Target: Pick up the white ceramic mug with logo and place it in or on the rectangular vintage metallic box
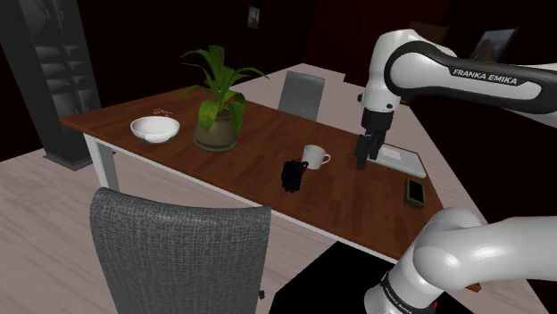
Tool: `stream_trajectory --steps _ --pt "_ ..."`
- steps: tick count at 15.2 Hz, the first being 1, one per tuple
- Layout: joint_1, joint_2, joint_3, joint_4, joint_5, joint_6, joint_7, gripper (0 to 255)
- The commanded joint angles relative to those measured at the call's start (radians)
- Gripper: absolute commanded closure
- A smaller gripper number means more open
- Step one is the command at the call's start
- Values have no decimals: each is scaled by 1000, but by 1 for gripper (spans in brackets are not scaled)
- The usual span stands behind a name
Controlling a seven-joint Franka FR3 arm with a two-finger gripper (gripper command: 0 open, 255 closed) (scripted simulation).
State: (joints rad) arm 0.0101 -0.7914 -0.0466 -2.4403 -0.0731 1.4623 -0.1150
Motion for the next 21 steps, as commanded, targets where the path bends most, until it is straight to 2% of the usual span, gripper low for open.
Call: stream_trajectory --steps 1,11,21 --pt "0 0 0 0 0 0 0 0" --pt "-23 321 -97 71 -61 296 -92 0" --pt "-37 686 -172 274 -40 503 -194 0"
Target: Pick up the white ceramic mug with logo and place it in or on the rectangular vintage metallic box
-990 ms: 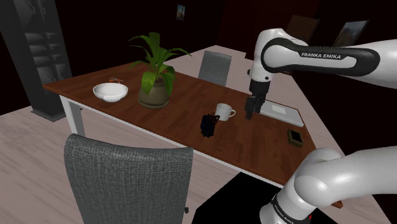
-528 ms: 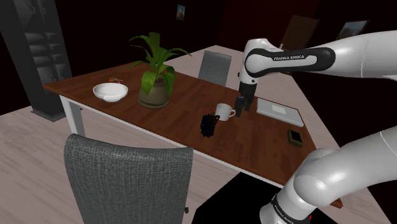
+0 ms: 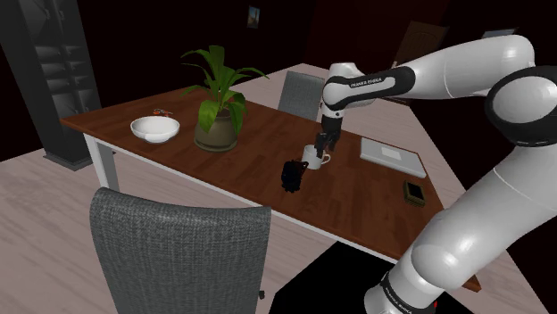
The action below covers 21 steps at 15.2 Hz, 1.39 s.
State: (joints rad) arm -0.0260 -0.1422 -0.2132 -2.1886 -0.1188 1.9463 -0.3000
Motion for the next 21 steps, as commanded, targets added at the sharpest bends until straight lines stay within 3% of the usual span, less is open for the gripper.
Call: stream_trajectory --steps 1,9,16,21 --pt "-3 74 -10 50 12 33 -21 0" --pt "-39 378 -30 315 86 101 -112 0" --pt "-46 413 -29 264 93 186 -117 0" --pt "-46 416 -29 260 94 193 -118 0"
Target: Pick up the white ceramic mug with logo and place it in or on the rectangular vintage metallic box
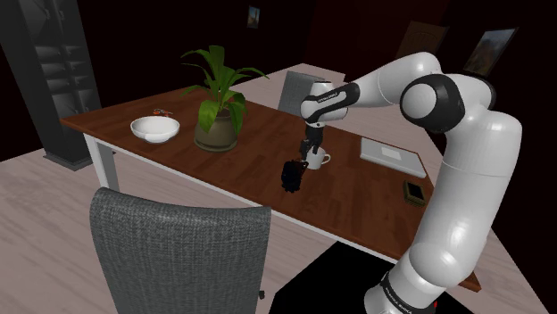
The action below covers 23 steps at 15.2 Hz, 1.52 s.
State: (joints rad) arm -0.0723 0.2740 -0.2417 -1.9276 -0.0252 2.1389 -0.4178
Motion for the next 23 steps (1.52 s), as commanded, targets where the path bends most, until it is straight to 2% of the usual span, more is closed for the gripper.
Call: stream_trajectory --steps 1,4,5,14,23 --pt "0 0 0 -1 0 1 0 0" --pt "0 0 0 0 0 1 0 0" --pt "0 0 0 0 0 1 0 255" --pt "0 0 0 -1 0 1 0 255" --pt "4 -53 -4 55 -11 -107 1 255"
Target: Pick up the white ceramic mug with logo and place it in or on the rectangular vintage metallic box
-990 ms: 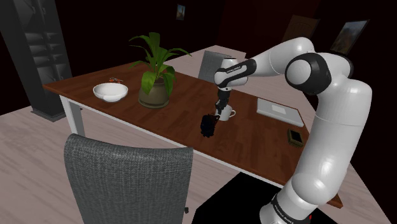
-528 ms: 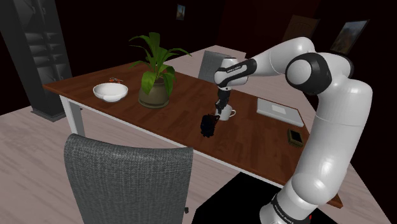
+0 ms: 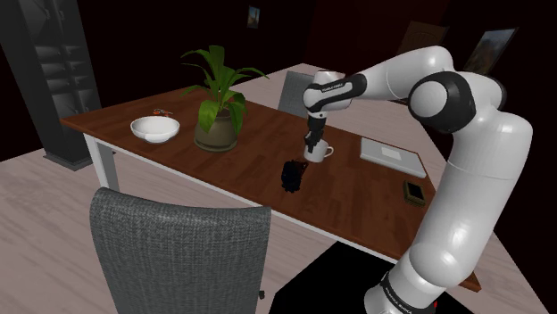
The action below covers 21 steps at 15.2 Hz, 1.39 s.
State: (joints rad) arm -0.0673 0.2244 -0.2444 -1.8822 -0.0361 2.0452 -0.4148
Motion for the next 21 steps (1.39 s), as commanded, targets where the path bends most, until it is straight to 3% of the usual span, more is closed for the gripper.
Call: stream_trajectory --steps 1,14,21 --pt "0 -8 -1 17 -2 -25 -2 255" --pt "3 -55 -3 134 -11 -187 -5 255" --pt "-48 -243 -56 -90 -67 -138 -90 255"
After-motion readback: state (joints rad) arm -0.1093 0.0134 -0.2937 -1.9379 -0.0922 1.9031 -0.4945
